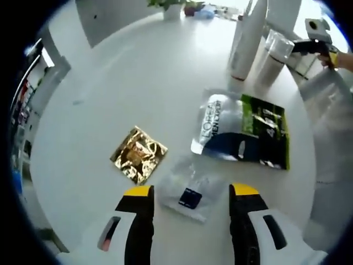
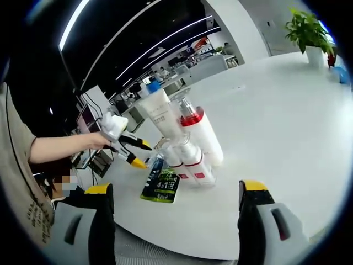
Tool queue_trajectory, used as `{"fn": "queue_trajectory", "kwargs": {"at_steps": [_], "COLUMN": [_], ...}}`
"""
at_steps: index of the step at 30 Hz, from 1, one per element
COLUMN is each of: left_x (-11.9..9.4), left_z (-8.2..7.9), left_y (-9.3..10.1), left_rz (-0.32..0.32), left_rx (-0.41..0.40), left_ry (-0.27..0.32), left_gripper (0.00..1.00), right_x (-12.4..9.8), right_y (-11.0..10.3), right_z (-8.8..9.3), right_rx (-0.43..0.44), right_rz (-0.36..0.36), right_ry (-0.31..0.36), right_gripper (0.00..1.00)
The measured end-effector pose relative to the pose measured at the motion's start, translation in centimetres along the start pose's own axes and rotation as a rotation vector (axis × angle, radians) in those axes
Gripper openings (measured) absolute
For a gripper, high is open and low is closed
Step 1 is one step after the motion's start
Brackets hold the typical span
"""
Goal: Arrange the skincare products in the storage area until every visible bottle or jar stands upright without overlapping.
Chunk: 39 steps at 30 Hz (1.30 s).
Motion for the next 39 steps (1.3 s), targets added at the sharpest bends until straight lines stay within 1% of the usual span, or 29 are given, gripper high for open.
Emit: {"fn": "queue_trajectory", "kwargs": {"at_steps": [6,9,15,19,28,31,39], "left_x": [0.5,0.5,0.4,0.4,0.3,0.2,-0.9], "left_z": [0.1,0.2,0.1,0.2,0.2,0.3,0.7], "left_y": [-0.1,-0.2,-0.4,-0.4,-0.3,-0.2,0.5], "left_rz": [0.018,0.017,0.016,0.015,0.014,0.008,0.012], "left_rx": [0.041,0.052,0.048,0.05,0.043,0.055,0.039], "left_ry": [-0.034,-0.045,-0.046,-0.049,-0.053,-0.062,-0.04], "left_gripper": [0.49,0.47,0.43,0.37,0.36,0.36,0.36], "right_x": [0.0,0.0,0.1,0.1,0.0,0.0,0.1], "right_y": [0.0,0.0,0.1,0.1,0.0,0.0,-0.1], "right_z": [0.0,0.0,0.1,0.0,0.0,0.0,0.0], "right_rx": [0.0,0.0,0.001,-0.001,-0.001,-0.002,-0.01], "right_rz": [0.0,0.001,0.0,0.0,0.001,0.001,-0.006], "right_ry": [-0.002,-0.005,-0.006,-0.006,-0.004,-0.003,-0.005], "right_gripper": [0.94,0.94,0.94,0.94,0.94,0.94,0.94]}}
Point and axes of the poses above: the point that each gripper's makers call its tool centre point, and the gripper's own axes: x roughly forward along the fingers, y roughly to its right, z roughly out of its underside, the point moved 7 cm from there along -x, roughly backward along the fingers, and after that the axes turned 13 degrees about -y, right-handed, at the moved point
